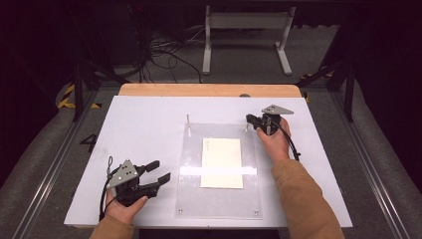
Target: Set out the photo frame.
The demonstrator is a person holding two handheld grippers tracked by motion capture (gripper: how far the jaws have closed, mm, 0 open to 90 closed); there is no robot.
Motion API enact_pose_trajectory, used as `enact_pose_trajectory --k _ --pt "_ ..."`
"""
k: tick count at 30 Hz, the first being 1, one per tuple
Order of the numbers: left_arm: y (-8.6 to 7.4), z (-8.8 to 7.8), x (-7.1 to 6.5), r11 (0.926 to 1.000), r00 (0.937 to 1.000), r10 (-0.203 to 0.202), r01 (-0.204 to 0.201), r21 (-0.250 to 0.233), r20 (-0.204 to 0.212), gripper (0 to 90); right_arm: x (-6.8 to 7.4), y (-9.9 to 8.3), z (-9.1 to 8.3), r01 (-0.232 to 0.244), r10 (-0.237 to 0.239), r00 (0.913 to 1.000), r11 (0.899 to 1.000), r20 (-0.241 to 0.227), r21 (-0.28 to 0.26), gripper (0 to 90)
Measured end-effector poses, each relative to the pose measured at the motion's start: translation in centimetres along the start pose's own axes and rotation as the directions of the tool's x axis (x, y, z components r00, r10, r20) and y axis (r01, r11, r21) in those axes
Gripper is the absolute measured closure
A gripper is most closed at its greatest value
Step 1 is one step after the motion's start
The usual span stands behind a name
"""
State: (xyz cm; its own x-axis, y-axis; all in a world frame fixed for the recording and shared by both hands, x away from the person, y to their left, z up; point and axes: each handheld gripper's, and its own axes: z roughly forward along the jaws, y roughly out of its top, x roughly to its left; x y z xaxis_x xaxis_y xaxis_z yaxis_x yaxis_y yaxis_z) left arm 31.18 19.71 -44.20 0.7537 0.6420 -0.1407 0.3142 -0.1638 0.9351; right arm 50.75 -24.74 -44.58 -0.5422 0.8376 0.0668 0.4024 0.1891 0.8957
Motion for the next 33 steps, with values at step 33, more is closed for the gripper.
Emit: enact_pose_trajectory --k 33 --pt "-0.3 -0.2 0.3 0.9891 0.9891 0.147 -0.147 0.007 0.011 28.0 -2.3 0.5 1.7 -0.171 0.170 0.9810 0.985 -0.094 0.002 85.5"
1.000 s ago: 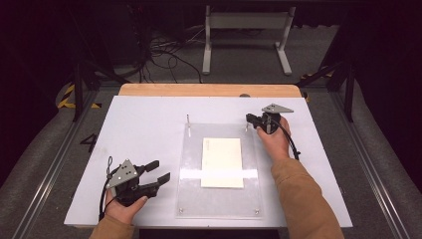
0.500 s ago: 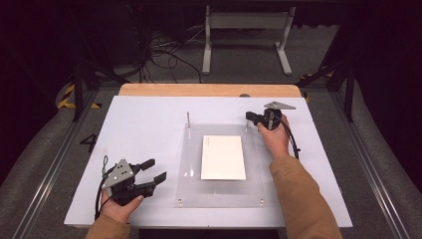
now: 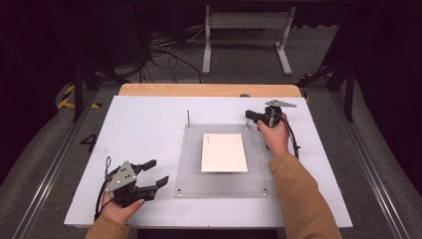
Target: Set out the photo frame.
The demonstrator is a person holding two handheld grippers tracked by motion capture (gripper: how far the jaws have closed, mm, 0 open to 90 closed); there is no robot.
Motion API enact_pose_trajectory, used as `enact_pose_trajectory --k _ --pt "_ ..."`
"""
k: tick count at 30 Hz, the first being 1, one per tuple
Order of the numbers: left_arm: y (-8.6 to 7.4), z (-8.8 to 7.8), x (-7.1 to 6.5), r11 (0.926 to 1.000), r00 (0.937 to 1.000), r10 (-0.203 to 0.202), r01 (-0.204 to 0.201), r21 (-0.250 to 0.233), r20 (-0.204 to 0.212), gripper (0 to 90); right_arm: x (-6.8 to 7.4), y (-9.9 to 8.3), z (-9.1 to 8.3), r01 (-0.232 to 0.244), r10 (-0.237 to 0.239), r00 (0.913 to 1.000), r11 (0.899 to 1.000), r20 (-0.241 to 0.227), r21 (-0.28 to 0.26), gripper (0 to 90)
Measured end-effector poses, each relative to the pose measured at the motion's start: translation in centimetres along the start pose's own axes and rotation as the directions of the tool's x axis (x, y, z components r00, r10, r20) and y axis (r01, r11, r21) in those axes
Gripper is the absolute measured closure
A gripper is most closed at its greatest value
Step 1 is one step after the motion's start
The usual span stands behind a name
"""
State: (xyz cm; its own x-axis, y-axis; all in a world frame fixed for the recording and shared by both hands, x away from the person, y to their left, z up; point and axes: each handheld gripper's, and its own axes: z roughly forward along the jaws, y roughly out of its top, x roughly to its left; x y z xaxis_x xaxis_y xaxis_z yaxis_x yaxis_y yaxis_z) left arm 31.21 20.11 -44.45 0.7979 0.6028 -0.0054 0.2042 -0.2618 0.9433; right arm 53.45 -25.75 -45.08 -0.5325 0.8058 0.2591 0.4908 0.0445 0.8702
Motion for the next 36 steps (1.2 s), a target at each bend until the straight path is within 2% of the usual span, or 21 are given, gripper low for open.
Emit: enact_pose_trajectory --k 3,8,18,21,24,30,33,36 --pt "-0.1 0.3 0.0 0.9999 0.9999 0.003 -0.004 0.010 0.010 21.5 -0.1 0.0 0.1 -0.009 0.009 1.0000 1.000 -0.002 -0.004 85.5" --pt "0.0 0.7 -0.2 0.9998 0.9998 0.019 -0.019 -0.008 0.008 13.9 -0.2 0.0 0.1 -0.024 0.024 0.9997 1.000 -0.005 -0.006 85.5" --pt "1.4 2.8 -1.2 0.9956 0.9950 0.091 -0.089 -0.029 0.043 12.1 -0.3 -0.1 0.2 -0.048 0.048 0.9989 0.999 -0.004 -0.014 85.5" --pt "1.7 3.2 -1.4 0.9947 0.9933 0.098 -0.097 -0.034 0.061 14.2 -0.3 -0.1 0.3 -0.051 0.051 0.9987 0.999 -0.003 -0.015 85.5" --pt "2.2 3.7 -1.9 0.9922 0.9900 0.112 -0.106 -0.065 0.086 15.9 -0.3 -0.1 0.3 -0.056 0.056 0.9984 0.998 -0.002 -0.016 85.4" --pt "2.6 4.9 -2.2 0.9884 0.9844 0.131 -0.120 -0.093 0.118 17.4 -0.2 -0.1 0.3 -0.062 0.062 0.9981 0.998 0.000 -0.016 85.4" --pt "2.6 5.3 -2.2 0.9874 0.9819 0.136 -0.123 -0.100 0.132 21.8 -0.2 -0.2 0.3 -0.063 0.063 0.9980 0.998 0.001 -0.019 85.3" --pt "2.7 5.4 -2.2 0.9854 0.9778 0.152 -0.138 -0.100 0.145 32.5 -0.1 -0.2 0.2 -0.063 0.063 0.9980 0.998 0.003 -0.020 85.3"
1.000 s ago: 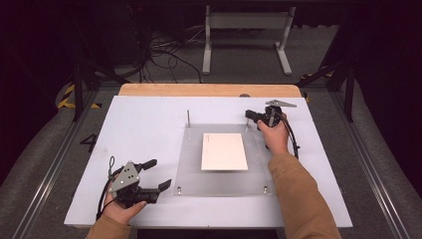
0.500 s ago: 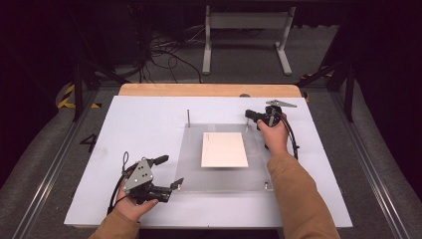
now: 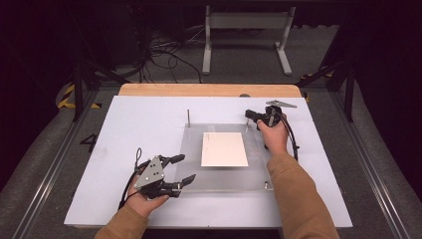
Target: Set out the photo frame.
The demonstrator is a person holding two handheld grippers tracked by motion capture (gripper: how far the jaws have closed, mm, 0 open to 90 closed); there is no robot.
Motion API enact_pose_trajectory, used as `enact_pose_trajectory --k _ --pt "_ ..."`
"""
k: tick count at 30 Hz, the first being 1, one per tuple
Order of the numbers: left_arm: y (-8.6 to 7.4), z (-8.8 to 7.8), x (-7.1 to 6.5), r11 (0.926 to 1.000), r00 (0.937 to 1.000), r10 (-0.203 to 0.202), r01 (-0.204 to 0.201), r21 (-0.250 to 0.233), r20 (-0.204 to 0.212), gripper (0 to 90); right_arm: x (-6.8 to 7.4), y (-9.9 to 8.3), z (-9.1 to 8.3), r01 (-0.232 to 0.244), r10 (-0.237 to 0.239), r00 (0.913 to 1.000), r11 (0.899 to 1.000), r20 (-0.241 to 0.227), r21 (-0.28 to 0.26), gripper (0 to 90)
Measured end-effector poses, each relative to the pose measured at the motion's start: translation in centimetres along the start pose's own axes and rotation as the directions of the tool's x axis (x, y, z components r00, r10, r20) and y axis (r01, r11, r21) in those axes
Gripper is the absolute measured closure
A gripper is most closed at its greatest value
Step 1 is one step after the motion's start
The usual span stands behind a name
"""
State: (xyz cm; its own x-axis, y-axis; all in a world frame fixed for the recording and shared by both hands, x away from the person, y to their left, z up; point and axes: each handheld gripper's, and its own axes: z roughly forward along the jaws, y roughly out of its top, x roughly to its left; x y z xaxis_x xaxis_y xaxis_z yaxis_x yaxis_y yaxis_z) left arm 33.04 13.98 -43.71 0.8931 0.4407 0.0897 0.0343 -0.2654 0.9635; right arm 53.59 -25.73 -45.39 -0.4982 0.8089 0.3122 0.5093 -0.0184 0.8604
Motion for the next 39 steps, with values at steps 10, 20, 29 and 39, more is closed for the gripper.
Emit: enact_pose_trajectory --k 10,20,29,39 --pt "0.2 -0.1 -0.1 0.9974 0.9978 0.064 -0.063 0.035 -0.017 43.4 0.3 0.3 -0.5 0.038 -0.038 0.9992 0.999 0.011 0.027 80.1" --pt "0.8 -0.2 0.1 0.9986 0.9991 0.040 -0.039 0.034 -0.016 44.2 0.4 0.4 -3.9 0.063 -0.063 0.9980 0.998 0.006 -0.006 58.7" --pt "1.5 -0.1 0.4 0.9987 0.9996 0.025 -0.024 0.046 -0.015 44.2 3.6 0.4 -10.4 0.183 -0.192 0.9779 0.977 -0.082 -0.106 55.8" --pt "2.0 -0.1 0.5 0.9986 0.9999 0.009 -0.009 0.052 -0.013 44.3 5.6 -1.1 -16.1 0.285 -0.303 0.9431 0.949 -0.137 -0.137 48.0"
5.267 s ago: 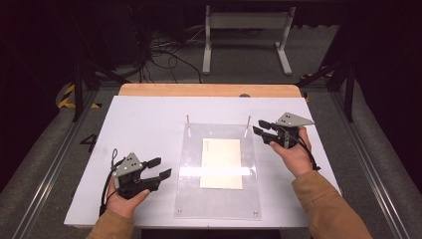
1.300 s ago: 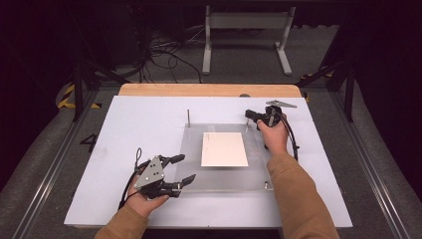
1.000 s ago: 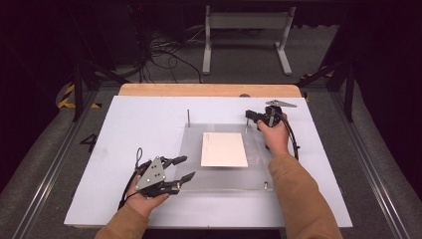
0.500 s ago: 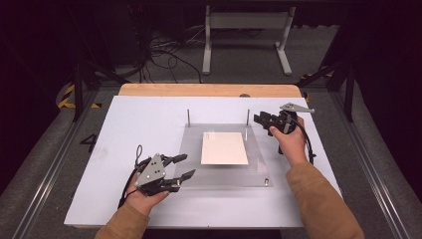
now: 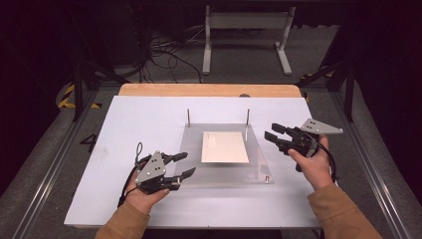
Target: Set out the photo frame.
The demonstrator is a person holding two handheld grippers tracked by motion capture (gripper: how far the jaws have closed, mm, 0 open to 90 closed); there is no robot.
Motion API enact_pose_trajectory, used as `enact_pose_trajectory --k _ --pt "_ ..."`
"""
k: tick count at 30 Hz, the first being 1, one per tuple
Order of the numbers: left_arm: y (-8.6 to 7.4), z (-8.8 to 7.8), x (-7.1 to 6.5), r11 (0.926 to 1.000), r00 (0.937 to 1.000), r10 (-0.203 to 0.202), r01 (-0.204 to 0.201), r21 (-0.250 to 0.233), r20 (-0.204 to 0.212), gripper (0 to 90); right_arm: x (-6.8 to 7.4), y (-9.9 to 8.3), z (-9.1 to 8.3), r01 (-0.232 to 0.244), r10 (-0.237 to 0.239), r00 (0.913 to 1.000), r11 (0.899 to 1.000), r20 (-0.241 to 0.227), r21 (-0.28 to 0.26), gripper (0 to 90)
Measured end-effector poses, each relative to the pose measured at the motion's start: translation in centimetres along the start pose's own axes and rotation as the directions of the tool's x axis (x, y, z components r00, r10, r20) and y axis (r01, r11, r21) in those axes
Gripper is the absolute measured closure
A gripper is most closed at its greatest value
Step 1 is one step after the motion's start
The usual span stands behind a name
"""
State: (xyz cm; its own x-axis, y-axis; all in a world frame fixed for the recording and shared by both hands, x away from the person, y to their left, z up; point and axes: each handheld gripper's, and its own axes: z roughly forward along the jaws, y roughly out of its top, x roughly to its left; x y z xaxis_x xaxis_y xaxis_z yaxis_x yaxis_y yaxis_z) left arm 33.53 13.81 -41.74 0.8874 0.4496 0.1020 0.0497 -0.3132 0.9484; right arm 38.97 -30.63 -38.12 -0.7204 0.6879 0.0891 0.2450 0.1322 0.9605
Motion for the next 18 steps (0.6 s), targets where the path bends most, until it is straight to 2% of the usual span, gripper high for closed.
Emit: enact_pose_trajectory --k 3,6,10,13,16,18 --pt "0.4 -0.1 0.1 1.0000 1.0000 -0.004 0.004 0.008 -0.004 44.7 0.7 0.0 -1.7 0.041 -0.041 0.9990 0.999 -0.019 -0.010 44.6" --pt "0.8 0.1 0.1 0.9999 0.9999 -0.012 0.012 0.006 -0.001 45.6 1.5 0.1 -3.3 0.063 -0.064 0.9976 0.998 -0.027 -0.030 42.1" --pt "1.1 0.2 0.1 1.0000 1.0000 -0.003 0.003 0.006 0.003 46.9 2.4 -0.2 -4.5 0.118 -0.119 0.9928 0.993 -0.018 -0.019 37.1" --pt "1.2 0.2 0.2 1.0000 1.0000 -0.007 0.007 0.005 0.005 47.2 3.1 -0.5 -5.2 0.138 -0.138 0.9901 0.990 -0.023 -0.021 35.0" --pt "1.3 0.2 0.3 1.0000 1.0000 -0.002 0.002 0.009 0.010 47.4 3.8 -0.9 -5.8 0.207 -0.207 0.9783 0.978 -0.010 0.007 34.5" --pt "1.3 0.2 0.3 1.0000 1.0000 -0.002 0.002 0.006 0.009 47.6 4.4 -1.2 -5.8 0.246 -0.245 0.9692 0.969 -0.027 0.033 33.5"
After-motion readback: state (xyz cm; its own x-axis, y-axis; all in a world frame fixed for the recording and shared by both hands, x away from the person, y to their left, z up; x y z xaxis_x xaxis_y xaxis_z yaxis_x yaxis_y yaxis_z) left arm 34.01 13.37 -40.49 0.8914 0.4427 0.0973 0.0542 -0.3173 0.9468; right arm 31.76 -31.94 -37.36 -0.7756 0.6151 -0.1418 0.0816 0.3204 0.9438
